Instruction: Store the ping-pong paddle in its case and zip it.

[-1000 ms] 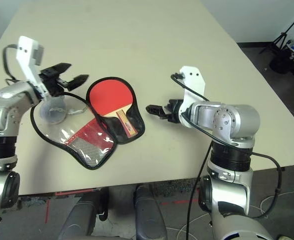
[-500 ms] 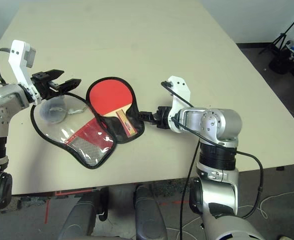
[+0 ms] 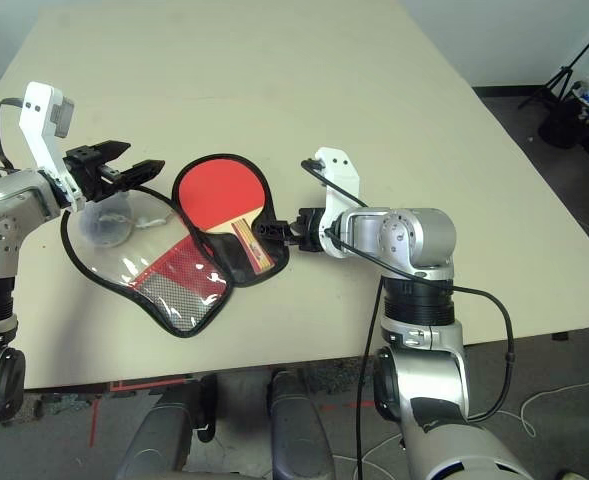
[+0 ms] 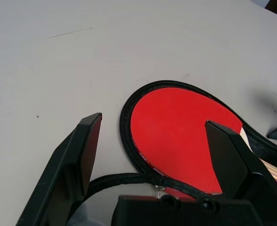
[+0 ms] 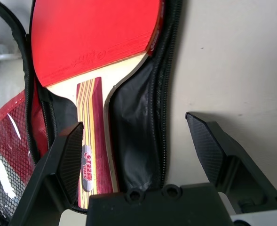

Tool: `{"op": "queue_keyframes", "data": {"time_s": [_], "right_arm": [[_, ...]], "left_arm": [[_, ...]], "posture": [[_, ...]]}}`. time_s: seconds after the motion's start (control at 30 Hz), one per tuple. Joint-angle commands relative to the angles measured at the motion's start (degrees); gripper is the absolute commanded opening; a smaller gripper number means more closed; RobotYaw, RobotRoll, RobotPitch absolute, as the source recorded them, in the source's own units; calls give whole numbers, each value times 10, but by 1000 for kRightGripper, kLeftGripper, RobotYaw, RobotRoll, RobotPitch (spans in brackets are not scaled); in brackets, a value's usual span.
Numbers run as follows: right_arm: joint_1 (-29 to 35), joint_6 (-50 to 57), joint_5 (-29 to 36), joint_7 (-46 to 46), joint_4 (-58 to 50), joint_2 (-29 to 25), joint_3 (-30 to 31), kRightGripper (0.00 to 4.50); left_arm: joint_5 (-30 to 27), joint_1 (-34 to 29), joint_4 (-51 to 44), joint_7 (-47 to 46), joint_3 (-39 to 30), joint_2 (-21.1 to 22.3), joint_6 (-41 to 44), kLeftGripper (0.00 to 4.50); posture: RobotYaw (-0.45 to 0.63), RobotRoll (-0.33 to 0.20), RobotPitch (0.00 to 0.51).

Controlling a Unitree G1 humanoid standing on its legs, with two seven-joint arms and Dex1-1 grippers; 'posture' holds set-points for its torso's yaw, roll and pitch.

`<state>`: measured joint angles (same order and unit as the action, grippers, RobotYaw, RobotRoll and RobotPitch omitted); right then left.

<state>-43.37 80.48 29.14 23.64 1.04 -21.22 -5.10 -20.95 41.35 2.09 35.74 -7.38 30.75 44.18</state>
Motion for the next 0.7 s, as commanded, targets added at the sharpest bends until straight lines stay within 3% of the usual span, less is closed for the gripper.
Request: {"op": "queue_keyframes", "data": {"time_s": [0.03,0.23,0.43,0.57,0.7], "right_arm": [[0,-8,-3,8,2,-6,20,4488],[-7,-48,-11,20,-12,-31,30,4488],[-6,-59,-12,31,-15,-54,32,4488],[-4,-60,-13,33,-17,-59,34,4488],[-2,-51,-8,33,-28,-61,34,4488]], "left_arm": [[-6,-11,-13,5,-1,12,6,4500],[-53,-20,-4,26,-52,65,74,4500],[-109,-70,10,51,-117,128,155,4500],[-137,-110,8,66,-146,159,196,4500],[-189,-194,-32,90,-181,186,268,4500]], "posture": [[105,0,208],[113,0,208],[113,0,213],[114,0,215],[115,0,222]]}}
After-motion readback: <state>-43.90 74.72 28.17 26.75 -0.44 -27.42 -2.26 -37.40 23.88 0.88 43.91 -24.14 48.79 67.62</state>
